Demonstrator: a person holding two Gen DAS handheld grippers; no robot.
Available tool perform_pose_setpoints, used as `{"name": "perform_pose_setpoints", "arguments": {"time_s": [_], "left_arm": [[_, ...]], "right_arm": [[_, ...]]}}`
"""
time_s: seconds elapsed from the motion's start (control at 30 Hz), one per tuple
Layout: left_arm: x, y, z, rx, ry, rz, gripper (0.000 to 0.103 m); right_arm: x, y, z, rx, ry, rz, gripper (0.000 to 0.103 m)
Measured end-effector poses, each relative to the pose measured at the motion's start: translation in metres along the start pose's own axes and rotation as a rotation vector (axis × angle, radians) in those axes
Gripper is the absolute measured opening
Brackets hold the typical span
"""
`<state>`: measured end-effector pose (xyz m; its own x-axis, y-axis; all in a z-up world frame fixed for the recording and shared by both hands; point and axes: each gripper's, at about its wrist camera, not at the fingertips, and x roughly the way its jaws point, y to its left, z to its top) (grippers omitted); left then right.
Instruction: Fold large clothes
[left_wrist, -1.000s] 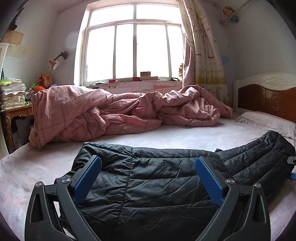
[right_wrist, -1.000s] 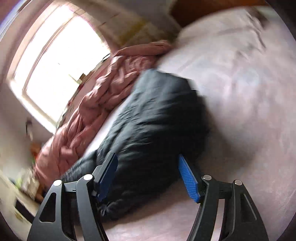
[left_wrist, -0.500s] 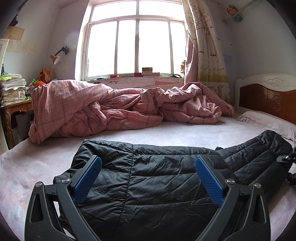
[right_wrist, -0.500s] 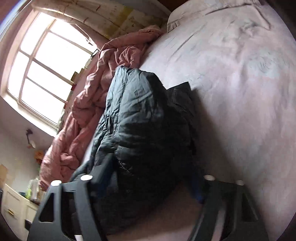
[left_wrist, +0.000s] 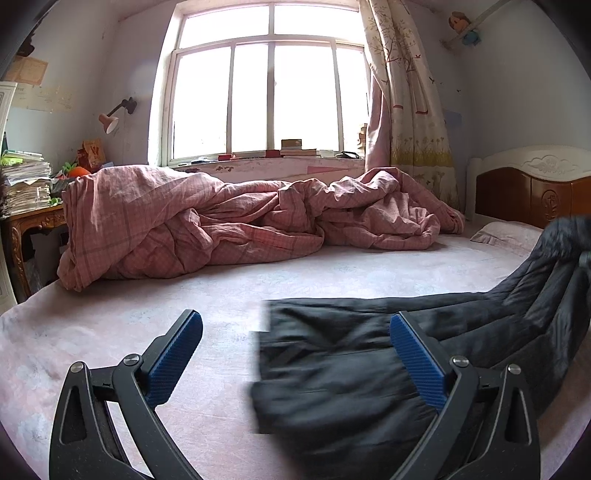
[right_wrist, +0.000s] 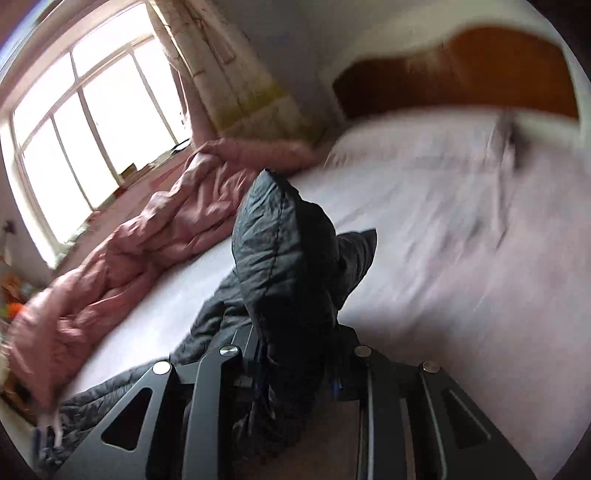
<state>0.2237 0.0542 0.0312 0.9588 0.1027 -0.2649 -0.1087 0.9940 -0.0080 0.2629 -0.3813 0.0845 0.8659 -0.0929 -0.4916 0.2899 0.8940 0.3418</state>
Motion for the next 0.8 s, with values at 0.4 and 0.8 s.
{"name": "perform_pose_setpoints", "arguments": {"time_s": [0.4,0.8], "left_arm": [[0.031,0.018,-0.006,-0.098,0.179,-0.071,0.085],[0.071,0.023,-0.026,-0.169,0.407,-0.234,0.048]], "right_arm": [[-0.078,0.114,-0.011,-0.225,-0.147,0.227,0.028],[-0.071,0.203,-0.129,-0.312,0.096,0.522,0.028]]}}
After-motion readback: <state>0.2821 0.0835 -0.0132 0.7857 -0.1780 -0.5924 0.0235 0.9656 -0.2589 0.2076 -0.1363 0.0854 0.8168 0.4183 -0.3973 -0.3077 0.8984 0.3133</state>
